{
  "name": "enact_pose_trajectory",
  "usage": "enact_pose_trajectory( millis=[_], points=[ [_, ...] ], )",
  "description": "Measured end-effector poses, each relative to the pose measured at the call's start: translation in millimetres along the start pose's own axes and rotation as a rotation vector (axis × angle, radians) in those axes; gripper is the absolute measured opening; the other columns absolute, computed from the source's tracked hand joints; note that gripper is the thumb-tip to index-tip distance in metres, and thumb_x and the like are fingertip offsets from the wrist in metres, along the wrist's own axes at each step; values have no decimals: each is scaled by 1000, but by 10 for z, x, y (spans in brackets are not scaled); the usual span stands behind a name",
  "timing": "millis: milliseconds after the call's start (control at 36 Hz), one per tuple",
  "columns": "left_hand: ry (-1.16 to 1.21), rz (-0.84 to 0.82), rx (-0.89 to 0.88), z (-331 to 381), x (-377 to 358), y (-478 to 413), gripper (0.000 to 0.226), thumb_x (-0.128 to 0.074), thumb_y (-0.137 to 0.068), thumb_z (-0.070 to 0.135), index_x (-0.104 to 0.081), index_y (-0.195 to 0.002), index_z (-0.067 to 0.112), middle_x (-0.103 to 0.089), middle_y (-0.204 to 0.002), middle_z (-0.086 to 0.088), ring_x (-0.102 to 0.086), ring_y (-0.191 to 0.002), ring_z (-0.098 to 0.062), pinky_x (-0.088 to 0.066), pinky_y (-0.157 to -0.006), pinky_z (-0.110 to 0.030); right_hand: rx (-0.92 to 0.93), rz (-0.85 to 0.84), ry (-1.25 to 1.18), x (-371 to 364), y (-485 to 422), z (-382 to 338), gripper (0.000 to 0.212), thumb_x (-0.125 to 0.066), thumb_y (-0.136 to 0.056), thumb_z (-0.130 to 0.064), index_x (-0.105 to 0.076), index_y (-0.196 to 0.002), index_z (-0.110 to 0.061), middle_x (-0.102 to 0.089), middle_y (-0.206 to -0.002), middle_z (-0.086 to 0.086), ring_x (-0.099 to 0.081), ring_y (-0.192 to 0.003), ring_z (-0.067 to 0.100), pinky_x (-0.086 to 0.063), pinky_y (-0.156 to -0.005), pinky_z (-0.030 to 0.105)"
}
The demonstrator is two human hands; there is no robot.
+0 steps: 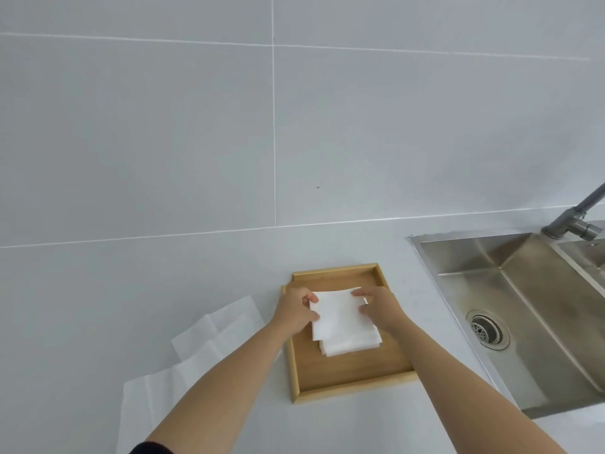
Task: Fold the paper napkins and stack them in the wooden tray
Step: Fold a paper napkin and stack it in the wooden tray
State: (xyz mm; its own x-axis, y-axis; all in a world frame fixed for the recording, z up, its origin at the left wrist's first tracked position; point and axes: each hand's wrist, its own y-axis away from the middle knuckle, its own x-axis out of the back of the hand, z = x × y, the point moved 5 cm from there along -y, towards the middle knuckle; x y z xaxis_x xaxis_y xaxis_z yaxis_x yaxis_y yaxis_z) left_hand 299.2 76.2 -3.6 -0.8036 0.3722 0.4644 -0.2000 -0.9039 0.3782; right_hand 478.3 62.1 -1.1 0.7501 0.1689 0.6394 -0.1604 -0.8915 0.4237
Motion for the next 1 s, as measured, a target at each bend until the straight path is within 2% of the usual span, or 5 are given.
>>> enact_pose_trajectory(
  millis=[167, 361, 694, 889, 1000],
  points=[
    [-67, -25, 37, -99, -185, -34, 43, -67, -79, -1, -57, -121, 3, -49, -101, -2, -47, -94, -13, -37, -64, -12, -14, -47, 70, -42, -60, 159, 48, -45, -89, 8, -49, -133, -10, -46, -142, 10, -44, -130, 26, -40, -102, 30],
    [-106, -18, 50, -113, -246, -60, 42, -66, -81, -1, -56, -122, 4, -54, -106, -7, -48, -95, -13, -39, -79, -20, 8, -60, 165, -86, -109, 224, 51, -39, -90, 8, -46, -136, -13, -43, -146, 5, -39, -135, 22, -38, -102, 25],
    [-223, -22, 16, -91, -338, -92, 43, -65, -82, 1, -55, -125, 4, -58, -123, -13, -54, -101, -21, -40, -82, -20, 22, -86, 257, -102, -142, 327, 58, -38, -86, 10, -44, -138, -15, -35, -149, 4, -40, -134, 21, -39, -102, 26],
    [-492, -52, -66, -86, -352, -58, 41, -59, -88, 9, -52, -129, 5, -47, -128, -9, -53, -114, -24, -47, -98, -33, 21, -91, 339, -123, -96, 306, 59, -38, -88, 8, -36, -142, -16, -27, -149, 3, -52, -120, 24, -49, -95, 30],
    [-859, -76, -238, -29, -330, 30, 37, -47, -94, 23, -54, -125, 4, -43, -131, -8, -38, -125, -24, -37, -104, -35, 28, -76, 430, -95, -54, 239, 66, -34, -87, 10, -26, -146, -19, -19, -154, 3, -31, -137, 23, -38, -109, 32]
  ],
)
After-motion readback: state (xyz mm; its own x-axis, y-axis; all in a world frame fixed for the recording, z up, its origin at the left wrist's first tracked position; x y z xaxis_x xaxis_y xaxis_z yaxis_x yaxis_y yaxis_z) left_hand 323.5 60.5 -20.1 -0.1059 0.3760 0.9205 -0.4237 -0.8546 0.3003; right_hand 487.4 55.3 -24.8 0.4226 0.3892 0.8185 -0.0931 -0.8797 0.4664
